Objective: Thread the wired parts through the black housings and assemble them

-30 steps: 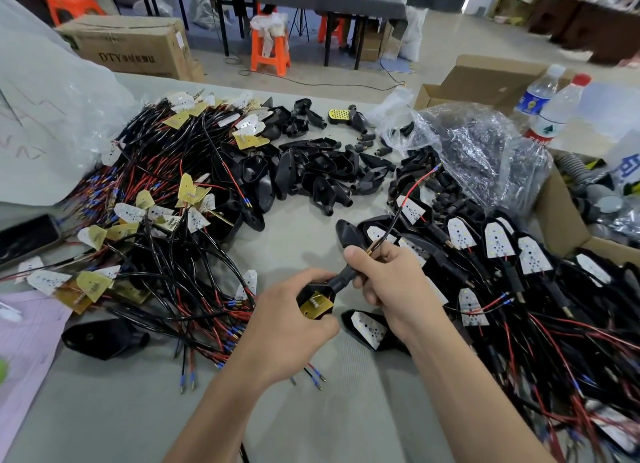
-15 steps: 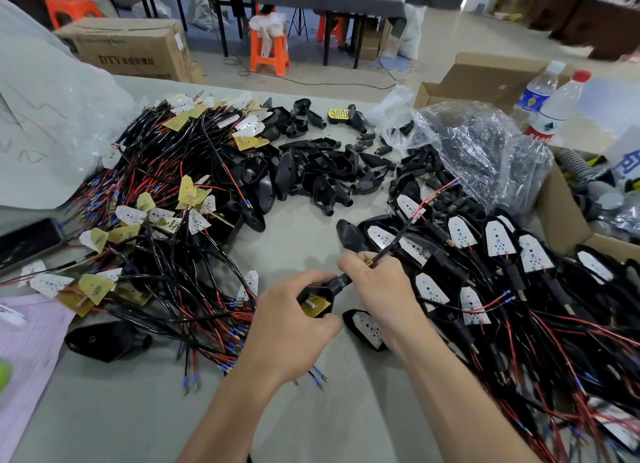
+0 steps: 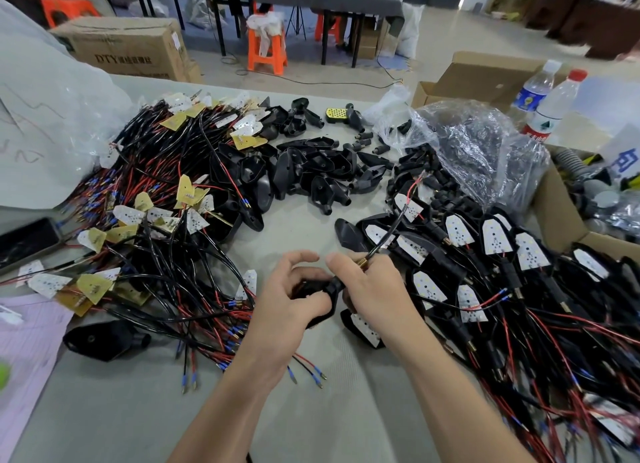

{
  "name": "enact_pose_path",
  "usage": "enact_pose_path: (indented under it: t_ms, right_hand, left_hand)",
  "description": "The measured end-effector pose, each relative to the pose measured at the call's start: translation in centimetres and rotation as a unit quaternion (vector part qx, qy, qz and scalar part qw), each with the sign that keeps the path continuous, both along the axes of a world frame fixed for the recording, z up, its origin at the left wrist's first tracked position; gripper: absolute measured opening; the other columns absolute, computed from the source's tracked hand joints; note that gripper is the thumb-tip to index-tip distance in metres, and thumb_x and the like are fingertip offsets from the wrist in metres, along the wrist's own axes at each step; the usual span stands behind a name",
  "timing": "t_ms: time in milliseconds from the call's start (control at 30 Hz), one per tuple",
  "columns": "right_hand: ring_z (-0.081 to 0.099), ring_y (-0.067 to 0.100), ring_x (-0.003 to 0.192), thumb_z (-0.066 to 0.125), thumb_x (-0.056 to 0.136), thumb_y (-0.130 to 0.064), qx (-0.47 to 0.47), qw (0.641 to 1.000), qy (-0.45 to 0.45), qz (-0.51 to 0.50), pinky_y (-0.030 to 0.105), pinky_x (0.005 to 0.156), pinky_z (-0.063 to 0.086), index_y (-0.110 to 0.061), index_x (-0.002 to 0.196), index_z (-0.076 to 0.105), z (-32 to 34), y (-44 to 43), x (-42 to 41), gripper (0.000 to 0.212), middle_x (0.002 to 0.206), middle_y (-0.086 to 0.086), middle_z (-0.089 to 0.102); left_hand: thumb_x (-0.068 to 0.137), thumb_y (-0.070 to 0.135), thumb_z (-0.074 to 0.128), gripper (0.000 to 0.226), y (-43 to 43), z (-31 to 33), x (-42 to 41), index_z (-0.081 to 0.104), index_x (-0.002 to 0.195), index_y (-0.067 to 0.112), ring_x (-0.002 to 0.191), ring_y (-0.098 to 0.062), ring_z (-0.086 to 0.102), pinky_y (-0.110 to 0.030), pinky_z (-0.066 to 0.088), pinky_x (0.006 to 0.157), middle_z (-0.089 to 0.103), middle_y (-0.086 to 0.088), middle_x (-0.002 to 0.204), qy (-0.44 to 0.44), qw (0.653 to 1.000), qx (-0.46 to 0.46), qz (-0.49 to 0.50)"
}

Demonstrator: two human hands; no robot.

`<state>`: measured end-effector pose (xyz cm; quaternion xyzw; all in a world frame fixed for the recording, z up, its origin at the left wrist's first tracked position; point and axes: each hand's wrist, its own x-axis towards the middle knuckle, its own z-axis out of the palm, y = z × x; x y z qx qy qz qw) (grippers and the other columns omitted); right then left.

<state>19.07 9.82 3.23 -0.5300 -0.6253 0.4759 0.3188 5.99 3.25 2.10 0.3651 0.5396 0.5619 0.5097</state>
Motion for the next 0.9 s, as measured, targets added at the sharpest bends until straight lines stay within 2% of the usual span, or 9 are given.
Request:
enact_pose_path:
  t_ms: [67, 167, 300, 467, 567, 667, 733, 800, 900]
  right_hand:
    - [0.033, 0.015, 0.048, 0.061, 0.077, -0.050, -0.023, 0.998, 0.048, -0.044, 0.033, 0.053, 0.029, -0.018, 0.056, 0.042, -0.3, 0.0, -0.1, 0.043, 0.049, -0.009, 0.037]
    - [0.033, 0.020, 0.052, 0.062, 0.074, -0.051, -0.062, 0.986, 0.078, -0.131, 0.035, 0.054, 0.031, -0.020, 0.054, 0.038, -0.7, 0.4, 0.1, 0.044, 0.051, -0.004, 0.037]
    - [0.034, 0.021, 0.054, 0.063, 0.071, -0.058, -0.053, 0.985, 0.044, -0.158, 0.035, 0.058, 0.033, -0.018, 0.055, 0.036, -0.9, 0.5, 0.6, 0.050, 0.051, -0.007, 0.037]
    - [0.034, 0.014, 0.048, 0.061, 0.078, -0.053, 0.001, 0.979, 0.015, -0.204, 0.032, 0.057, 0.032, -0.025, 0.045, 0.046, -1.3, -0.2, -0.1, 0.046, 0.042, -0.013, 0.038]
    - [0.035, 0.013, 0.047, 0.060, 0.090, -0.044, 0.096, 0.971, 0.000, -0.220, 0.033, 0.056, 0.033, -0.027, 0.049, 0.047, -1.6, -0.8, -0.7, 0.046, 0.041, -0.012, 0.037]
    - [0.030, 0.010, 0.052, 0.058, 0.093, -0.042, 0.143, 0.964, 0.042, -0.221, 0.026, 0.054, 0.031, -0.027, 0.054, 0.040, -1.8, -1.3, -1.2, 0.045, 0.047, -0.012, 0.033]
    - [0.027, 0.008, 0.053, 0.057, 0.093, -0.039, 0.140, 0.966, 0.077, -0.206, 0.021, 0.050, 0.029, -0.025, 0.055, 0.037, -1.8, -1.4, -1.4, 0.045, 0.050, -0.014, 0.029]
    - [0.027, 0.009, 0.052, 0.057, 0.092, -0.038, 0.117, 0.969, 0.099, -0.195, 0.020, 0.048, 0.029, -0.018, 0.059, 0.034, -1.9, -1.6, -1.5, 0.045, 0.052, -0.013, 0.028]
    - [0.026, 0.017, 0.054, 0.055, 0.090, -0.041, 0.061, 0.971, 0.138, -0.187, 0.029, 0.053, 0.027, -0.020, 0.058, 0.030, -2.0, -2.0, -1.6, 0.046, 0.055, -0.006, 0.026]
  left_hand:
    - [0.067, 0.013, 0.070, 0.049, 0.0, 0.3, 0.0, 0.062, 0.112, 0.031, 0.092, -0.010, 0.070, -0.026, 0.054, 0.079, 0.076, 0.005, 0.102, 0.065, 0.998, 0.016, 0.013]
    - [0.071, 0.021, 0.083, 0.028, -0.1, 0.6, -0.2, 0.072, 0.092, 0.035, 0.091, -0.005, 0.073, -0.017, 0.055, 0.076, 0.077, 0.013, 0.092, 0.129, 0.989, 0.029, 0.062]
    - [0.072, 0.036, 0.089, 0.015, -0.3, 0.5, -0.4, 0.078, 0.078, 0.043, 0.095, -0.003, 0.071, -0.028, 0.055, 0.089, 0.076, 0.017, 0.095, 0.193, 0.969, -0.021, 0.152]
    - [0.076, 0.028, 0.088, 0.023, -0.4, 0.8, 0.2, 0.072, 0.064, 0.039, 0.109, 0.011, 0.049, 0.003, 0.022, 0.096, 0.069, 0.031, 0.104, 0.375, 0.906, 0.048, 0.190]
    - [0.078, 0.029, 0.086, 0.019, -0.1, 0.9, 0.1, 0.076, 0.065, 0.038, 0.113, 0.013, 0.050, -0.002, 0.025, 0.102, 0.070, 0.035, 0.100, 0.314, 0.932, 0.006, 0.179]
    - [0.077, 0.017, 0.086, 0.017, 0.2, 0.6, -0.1, 0.080, 0.065, 0.028, 0.110, -0.005, 0.068, -0.029, 0.045, 0.104, 0.077, 0.023, 0.095, 0.079, 0.983, -0.044, 0.163]
    - [0.074, 0.007, 0.085, 0.019, 0.4, 0.2, -0.1, 0.079, 0.061, 0.019, 0.094, -0.008, 0.074, -0.026, 0.051, 0.088, 0.080, 0.010, 0.089, -0.043, 0.982, -0.073, 0.171]
    - [0.070, 0.005, 0.087, 0.016, 0.2, -0.5, -0.1, 0.079, 0.067, 0.018, 0.078, -0.005, 0.071, -0.021, 0.050, 0.077, 0.078, 0.007, 0.082, -0.030, 0.975, -0.059, 0.212]
    - [0.077, 0.002, 0.084, 0.030, 0.2, -1.4, -0.4, 0.071, 0.095, 0.023, 0.080, -0.010, 0.072, -0.028, 0.057, 0.073, 0.075, 0.005, 0.090, -0.029, 0.972, -0.021, 0.234]
